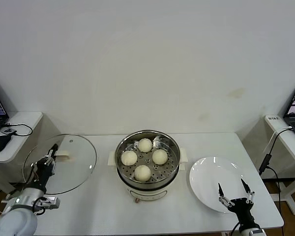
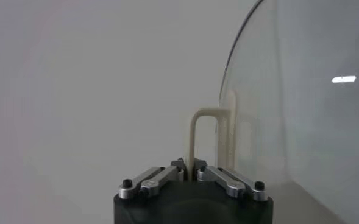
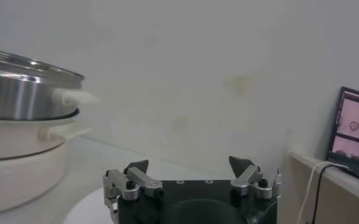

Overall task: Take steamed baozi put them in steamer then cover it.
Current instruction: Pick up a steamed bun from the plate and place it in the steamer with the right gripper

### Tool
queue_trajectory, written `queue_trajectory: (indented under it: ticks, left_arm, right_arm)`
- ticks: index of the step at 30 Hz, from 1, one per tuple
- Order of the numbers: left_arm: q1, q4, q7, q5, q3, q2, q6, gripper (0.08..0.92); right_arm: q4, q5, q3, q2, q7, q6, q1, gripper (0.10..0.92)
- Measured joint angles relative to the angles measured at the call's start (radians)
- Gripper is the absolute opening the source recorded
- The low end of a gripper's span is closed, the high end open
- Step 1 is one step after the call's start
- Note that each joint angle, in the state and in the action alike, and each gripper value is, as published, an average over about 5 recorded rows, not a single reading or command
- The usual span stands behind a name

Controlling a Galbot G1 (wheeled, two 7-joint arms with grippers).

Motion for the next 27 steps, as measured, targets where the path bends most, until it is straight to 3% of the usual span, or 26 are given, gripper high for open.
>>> queue_trajectory:
  ticks: [7,14,20,27]
  left_arm:
    - [-0.052,-0.078,0.039,-0.109,0.128,0.065,0.118,0.150]
    - [-0.160,-0.102,0.079,-0.123,0.310,0.069,0.234,0.150]
    - [-0.251,-0.104,0.135,-0.062,0.440,0.021,0.317,0.150]
    - [-0.319,-0.093,0.202,0.065,0.554,-0.088,0.363,0.150]
  right_arm:
    - [-0.017,-0.039,-0.022,0.021,0.019,-0.003,0.014,0.823]
    - [-0.042,-0.101,-0.041,0.041,0.062,-0.012,0.037,0.823]
    - [-0.054,-0.172,-0.056,0.060,0.113,-0.027,0.063,0.823]
    - [-0.059,-0.244,-0.075,0.080,0.159,-0.042,0.079,0.823]
